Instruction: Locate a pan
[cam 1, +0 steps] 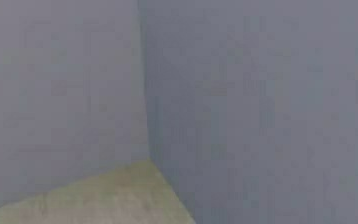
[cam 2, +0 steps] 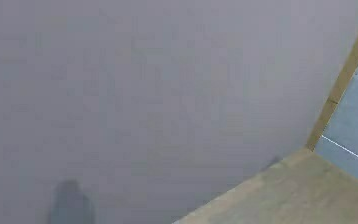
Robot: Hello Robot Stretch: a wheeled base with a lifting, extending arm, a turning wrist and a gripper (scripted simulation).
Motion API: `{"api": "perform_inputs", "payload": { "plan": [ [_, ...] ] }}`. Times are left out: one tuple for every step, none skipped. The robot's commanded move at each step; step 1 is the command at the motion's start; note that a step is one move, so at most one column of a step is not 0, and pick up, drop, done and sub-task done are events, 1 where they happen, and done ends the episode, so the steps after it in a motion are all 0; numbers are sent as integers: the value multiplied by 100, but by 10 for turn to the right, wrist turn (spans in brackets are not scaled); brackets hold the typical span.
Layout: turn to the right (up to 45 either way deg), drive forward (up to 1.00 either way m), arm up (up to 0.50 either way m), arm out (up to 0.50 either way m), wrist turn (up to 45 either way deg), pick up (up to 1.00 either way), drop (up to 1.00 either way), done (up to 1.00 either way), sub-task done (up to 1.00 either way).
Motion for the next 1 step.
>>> {"api": "perform_inputs", "payload": {
  "plan": [
    [-450, 0, 0, 0, 0, 0, 0, 0, 0]
  ]
}}
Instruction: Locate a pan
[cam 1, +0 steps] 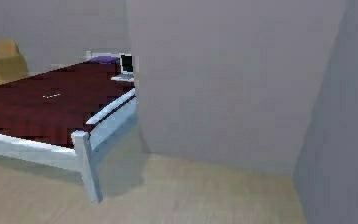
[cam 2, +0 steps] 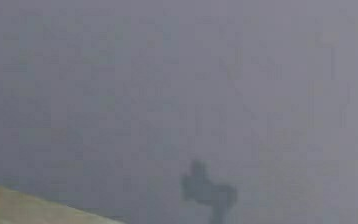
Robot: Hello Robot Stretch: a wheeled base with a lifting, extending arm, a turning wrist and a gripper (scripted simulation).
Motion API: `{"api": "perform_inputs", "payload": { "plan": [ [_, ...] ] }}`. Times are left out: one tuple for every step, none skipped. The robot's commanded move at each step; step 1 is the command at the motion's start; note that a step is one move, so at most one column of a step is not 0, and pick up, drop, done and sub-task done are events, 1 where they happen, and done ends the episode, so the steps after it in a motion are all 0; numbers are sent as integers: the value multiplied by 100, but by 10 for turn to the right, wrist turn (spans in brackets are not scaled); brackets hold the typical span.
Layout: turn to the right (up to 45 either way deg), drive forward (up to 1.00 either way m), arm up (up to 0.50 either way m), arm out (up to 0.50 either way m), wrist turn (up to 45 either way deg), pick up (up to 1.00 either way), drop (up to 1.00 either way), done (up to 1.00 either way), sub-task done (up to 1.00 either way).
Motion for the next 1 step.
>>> {"api": "perform_inputs", "payload": {
  "plan": [
    [-450, 0, 0, 0, 0, 0, 0, 0, 0]
  ]
}}
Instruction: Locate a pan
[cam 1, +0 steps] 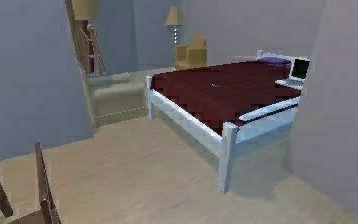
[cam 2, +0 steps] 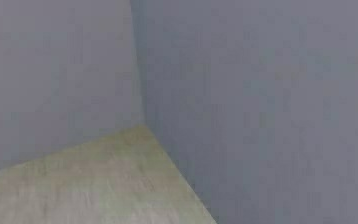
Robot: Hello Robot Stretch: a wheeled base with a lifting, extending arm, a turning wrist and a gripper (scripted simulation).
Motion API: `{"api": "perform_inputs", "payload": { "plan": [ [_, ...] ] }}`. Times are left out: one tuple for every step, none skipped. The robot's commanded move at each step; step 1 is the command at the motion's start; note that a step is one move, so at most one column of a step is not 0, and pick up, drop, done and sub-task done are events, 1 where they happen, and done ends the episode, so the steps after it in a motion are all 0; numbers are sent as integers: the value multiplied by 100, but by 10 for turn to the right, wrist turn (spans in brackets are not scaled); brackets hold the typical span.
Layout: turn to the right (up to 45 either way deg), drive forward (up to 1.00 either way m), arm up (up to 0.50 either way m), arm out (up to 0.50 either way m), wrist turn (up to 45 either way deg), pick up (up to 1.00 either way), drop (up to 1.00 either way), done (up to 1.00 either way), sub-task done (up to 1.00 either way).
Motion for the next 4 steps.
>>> {"api": "perform_inputs", "payload": {
  "plan": [
    [-60, 0, 0, 0, 0, 0, 0, 0, 0],
    [0, 60, 0, 0, 0, 0, 0, 0, 0],
    [-240, 0, 0, 0, 0, 0, 0, 0, 0],
    [0, 80, 0, 0, 0, 0, 0, 0, 0]
  ]
}}
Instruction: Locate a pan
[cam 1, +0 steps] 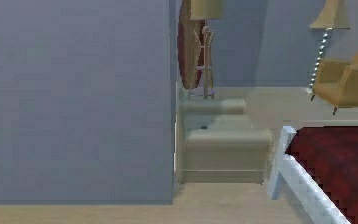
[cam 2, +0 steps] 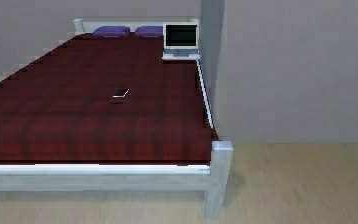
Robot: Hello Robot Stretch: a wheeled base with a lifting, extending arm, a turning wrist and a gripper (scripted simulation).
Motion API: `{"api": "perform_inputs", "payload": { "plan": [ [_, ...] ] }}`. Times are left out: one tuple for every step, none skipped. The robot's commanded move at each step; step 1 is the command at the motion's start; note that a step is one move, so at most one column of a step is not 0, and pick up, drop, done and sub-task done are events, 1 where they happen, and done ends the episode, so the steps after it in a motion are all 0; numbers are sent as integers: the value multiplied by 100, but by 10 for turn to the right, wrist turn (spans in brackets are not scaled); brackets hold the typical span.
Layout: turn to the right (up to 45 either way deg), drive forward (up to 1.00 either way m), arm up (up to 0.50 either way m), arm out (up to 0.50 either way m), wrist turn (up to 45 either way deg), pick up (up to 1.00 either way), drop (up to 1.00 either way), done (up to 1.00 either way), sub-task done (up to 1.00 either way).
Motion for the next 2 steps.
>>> {"api": "perform_inputs", "payload": {
  "plan": [
    [-330, 0, 0, 0, 0, 0, 0, 0, 0],
    [0, 90, 0, 0, 0, 0, 0, 0, 0]
  ]
}}
